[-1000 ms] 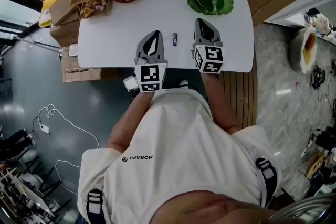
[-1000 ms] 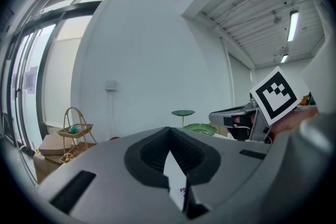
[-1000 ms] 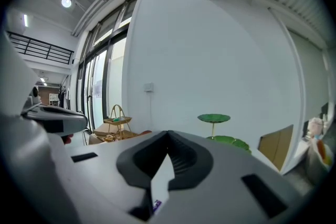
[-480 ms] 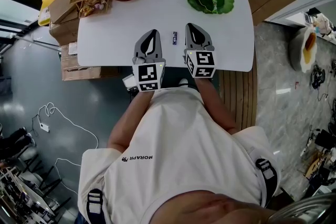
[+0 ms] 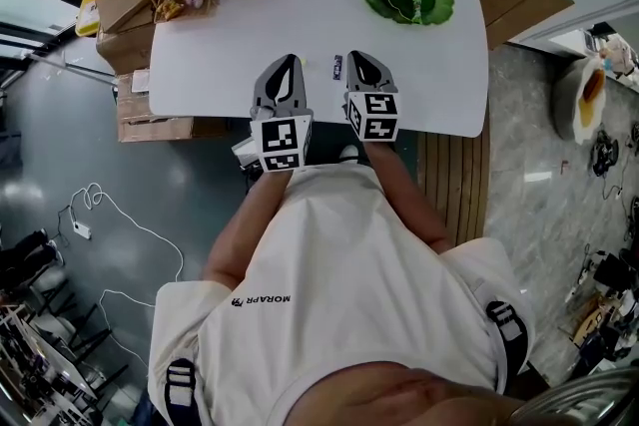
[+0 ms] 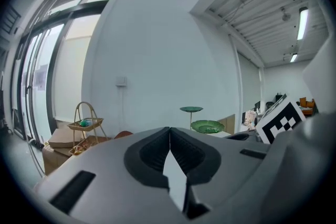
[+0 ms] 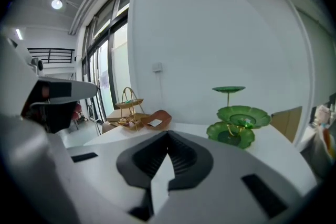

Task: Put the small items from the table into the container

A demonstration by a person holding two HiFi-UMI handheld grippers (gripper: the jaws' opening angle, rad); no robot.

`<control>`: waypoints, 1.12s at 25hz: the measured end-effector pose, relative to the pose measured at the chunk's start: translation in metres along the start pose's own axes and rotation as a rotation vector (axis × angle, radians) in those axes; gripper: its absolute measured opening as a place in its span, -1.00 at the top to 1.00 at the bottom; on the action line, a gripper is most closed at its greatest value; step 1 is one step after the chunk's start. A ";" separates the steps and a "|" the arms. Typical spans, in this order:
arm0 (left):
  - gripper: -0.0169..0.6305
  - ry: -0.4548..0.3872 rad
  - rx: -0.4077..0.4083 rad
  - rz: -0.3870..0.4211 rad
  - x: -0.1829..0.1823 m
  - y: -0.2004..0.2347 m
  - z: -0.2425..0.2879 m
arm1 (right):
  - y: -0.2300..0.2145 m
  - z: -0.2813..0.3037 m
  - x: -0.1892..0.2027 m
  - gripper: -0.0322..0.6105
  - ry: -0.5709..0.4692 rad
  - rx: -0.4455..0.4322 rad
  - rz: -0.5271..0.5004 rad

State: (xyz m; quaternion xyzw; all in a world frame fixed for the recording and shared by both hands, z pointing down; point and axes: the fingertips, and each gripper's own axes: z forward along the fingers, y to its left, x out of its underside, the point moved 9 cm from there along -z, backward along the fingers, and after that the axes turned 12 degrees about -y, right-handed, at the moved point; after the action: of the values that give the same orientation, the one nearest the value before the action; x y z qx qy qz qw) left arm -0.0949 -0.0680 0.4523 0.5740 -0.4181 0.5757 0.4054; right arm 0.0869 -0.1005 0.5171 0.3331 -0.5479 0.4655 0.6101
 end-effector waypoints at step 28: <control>0.93 0.045 -0.012 0.008 0.009 0.004 -0.008 | 0.001 0.024 0.104 0.64 0.328 0.027 0.098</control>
State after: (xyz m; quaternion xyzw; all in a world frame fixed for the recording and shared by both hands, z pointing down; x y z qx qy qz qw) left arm -0.1016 -0.0619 0.4612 0.5568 -0.4144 0.5878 0.4158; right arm 0.0743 -0.1010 0.6235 0.2336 -0.4502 0.5501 0.6634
